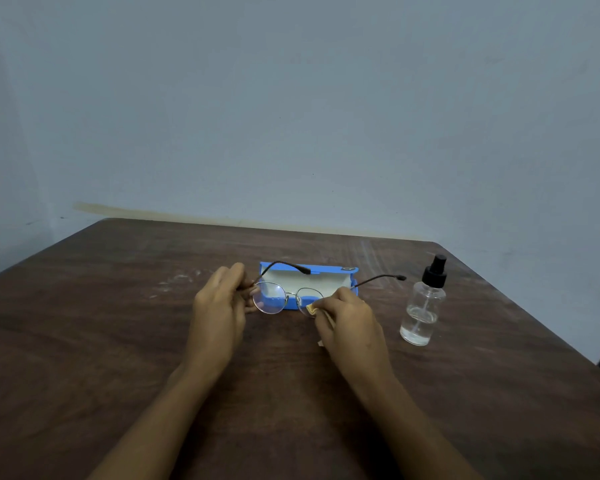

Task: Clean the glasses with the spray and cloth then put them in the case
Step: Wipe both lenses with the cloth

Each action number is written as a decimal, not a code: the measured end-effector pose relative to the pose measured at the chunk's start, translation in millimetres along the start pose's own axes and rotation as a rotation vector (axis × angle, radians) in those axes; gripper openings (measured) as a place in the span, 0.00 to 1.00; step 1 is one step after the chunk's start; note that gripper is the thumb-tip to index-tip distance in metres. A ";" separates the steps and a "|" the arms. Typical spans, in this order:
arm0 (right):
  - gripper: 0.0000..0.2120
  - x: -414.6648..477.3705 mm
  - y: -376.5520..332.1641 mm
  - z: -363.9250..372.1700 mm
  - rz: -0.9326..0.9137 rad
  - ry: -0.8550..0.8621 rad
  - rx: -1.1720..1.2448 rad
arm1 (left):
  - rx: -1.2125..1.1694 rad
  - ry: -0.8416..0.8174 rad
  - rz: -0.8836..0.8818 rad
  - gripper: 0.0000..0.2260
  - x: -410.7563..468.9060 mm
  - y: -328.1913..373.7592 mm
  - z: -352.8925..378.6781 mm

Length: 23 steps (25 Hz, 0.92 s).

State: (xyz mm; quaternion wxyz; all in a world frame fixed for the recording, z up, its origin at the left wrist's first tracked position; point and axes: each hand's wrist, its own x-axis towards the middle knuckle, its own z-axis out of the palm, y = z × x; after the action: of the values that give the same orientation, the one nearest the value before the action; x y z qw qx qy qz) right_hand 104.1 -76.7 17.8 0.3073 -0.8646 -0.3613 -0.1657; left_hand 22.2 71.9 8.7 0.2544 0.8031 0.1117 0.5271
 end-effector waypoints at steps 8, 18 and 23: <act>0.08 2.0 -6.2 -8.6 0.144 0.199 0.481 | -0.113 0.054 -0.263 0.08 7.6 -8.7 -2.7; 0.12 8.7 -6.4 -21.9 0.452 0.094 1.473 | -0.459 -0.007 -0.548 0.08 9.8 12.0 -4.0; 0.10 9.5 -4.0 -18.2 0.429 0.027 1.512 | -0.647 -0.025 -0.612 0.09 11.8 17.1 -3.5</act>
State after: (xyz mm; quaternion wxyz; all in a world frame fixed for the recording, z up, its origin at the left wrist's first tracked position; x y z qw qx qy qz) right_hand 106.5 -81.4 38.1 0.8420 -0.4695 -0.1974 0.1778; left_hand 22.5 63.8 28.1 0.6382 0.6184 0.1706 0.4257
